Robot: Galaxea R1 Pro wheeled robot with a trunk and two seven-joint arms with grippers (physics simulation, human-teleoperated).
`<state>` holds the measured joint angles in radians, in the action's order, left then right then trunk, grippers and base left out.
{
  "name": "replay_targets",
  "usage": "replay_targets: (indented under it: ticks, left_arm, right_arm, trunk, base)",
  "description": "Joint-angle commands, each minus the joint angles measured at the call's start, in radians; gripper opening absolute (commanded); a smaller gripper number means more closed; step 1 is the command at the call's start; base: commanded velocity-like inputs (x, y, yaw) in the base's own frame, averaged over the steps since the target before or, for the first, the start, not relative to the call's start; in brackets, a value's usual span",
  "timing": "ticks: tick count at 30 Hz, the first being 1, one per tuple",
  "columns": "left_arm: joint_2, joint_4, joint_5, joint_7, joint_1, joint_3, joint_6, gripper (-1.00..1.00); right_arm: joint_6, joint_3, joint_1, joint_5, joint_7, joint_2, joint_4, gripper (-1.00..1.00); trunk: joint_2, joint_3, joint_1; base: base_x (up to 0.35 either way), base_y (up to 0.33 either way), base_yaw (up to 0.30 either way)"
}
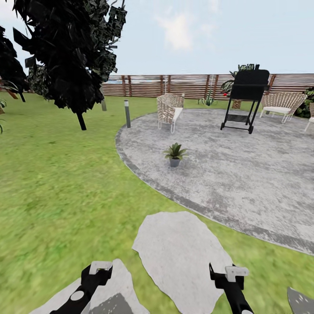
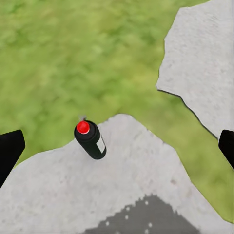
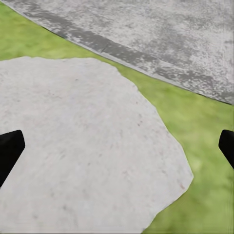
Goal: Pick up the pesticide atomizer in the garden and spray insectifuge to fully cover both potted plants in the garden.
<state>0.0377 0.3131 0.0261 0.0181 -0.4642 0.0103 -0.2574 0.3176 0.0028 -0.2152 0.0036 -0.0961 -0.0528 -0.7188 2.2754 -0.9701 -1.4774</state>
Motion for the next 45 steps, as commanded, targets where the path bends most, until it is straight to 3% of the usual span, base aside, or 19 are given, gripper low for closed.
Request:
replay_targets:
  ticks: [1,7,12,14,32,45]
  left_arm:
    - [0.001,0.000,0.003,0.002,-0.001,0.001,-0.003,1.00]
    - [0.003,0.004,0.002,0.002,-0.002,-0.004,-0.003,1.00]
    - [0.004,0.004,0.002,0.003,-0.003,-0.004,-0.003,1.00]
    - [0.004,0.004,0.002,0.003,-0.003,-0.003,-0.003,1.00]
    - [0.003,0.004,0.003,0.003,-0.002,0.000,-0.003,1.00]
    - [0.005,0.005,0.002,0.003,-0.002,-0.004,-0.004,1.00]
  right_arm:
    - [0.003,0.001,0.000,0.001,-0.003,0.000,0.000,1.00]
    - [0.002,0.008,-0.001,0.001,-0.002,0.004,-0.029,1.00]
    - [-0.032,0.012,-0.001,0.000,-0.004,0.005,-0.220,1.00]
    - [-0.064,0.013,-0.001,0.001,-0.003,0.003,-0.250,1.00]
    - [-0.088,0.014,-0.001,0.001,-0.004,0.001,-0.208,1.00]
    - [-0.088,0.013,-0.001,0.001,-0.004,0.000,-0.208,1.00]
  trunk:
    - [0.008,-0.004,-0.004]
    - [0.050,-0.023,-0.027]
    - [0.085,-0.039,-0.046]
    - [0.099,-0.045,-0.054]
    - [0.225,-0.107,-0.123]
    - [0.228,-0.175,-0.128]
  base:
    - [0.000,0.000,-0.007]
    - [0.000,0.000,-0.001]
    - [0.000,0.000,0.000]
    - [0.000,0.000,0.000]
    - [0.000,0.000,0.030]
    - [0.000,0.000,0.135]
